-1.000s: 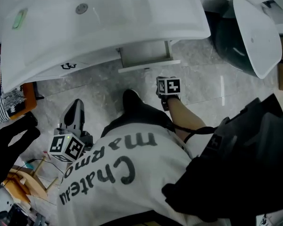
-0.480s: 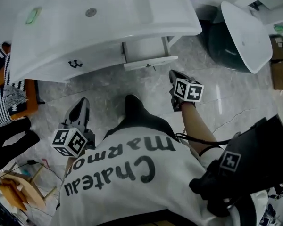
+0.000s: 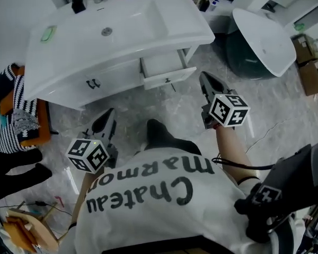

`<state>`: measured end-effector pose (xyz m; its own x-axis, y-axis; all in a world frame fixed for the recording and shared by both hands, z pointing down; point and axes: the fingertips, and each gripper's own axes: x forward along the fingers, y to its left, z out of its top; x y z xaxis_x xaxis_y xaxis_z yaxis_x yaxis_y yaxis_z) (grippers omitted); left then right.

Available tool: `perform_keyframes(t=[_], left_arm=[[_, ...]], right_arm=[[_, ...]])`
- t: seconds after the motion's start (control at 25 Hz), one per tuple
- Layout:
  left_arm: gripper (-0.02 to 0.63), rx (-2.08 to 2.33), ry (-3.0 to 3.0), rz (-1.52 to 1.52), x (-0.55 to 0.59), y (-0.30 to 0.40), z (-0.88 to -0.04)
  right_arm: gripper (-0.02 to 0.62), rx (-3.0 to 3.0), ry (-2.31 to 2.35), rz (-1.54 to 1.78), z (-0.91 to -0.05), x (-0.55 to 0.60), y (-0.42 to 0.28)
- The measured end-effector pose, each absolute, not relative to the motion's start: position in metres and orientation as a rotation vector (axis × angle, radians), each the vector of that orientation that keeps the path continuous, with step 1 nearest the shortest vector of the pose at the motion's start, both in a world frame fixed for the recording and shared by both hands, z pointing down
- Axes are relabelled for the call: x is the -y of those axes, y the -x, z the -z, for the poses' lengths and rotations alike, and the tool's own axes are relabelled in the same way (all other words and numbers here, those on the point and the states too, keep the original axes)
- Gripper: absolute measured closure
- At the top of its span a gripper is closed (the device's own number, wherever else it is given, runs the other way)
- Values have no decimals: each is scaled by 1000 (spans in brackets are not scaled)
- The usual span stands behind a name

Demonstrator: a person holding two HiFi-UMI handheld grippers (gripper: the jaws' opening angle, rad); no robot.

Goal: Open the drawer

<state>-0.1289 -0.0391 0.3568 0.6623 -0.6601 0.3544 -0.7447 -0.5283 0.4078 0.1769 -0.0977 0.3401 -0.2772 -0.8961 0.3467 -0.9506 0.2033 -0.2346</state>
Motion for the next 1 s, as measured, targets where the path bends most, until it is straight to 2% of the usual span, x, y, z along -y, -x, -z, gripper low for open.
perform_keyframes(t=[1.0], left_arm=[[597,1202,-2302,-113,35,143,-345]], right_arm=[[588,2303,-1777,-568,-334,79,-171]])
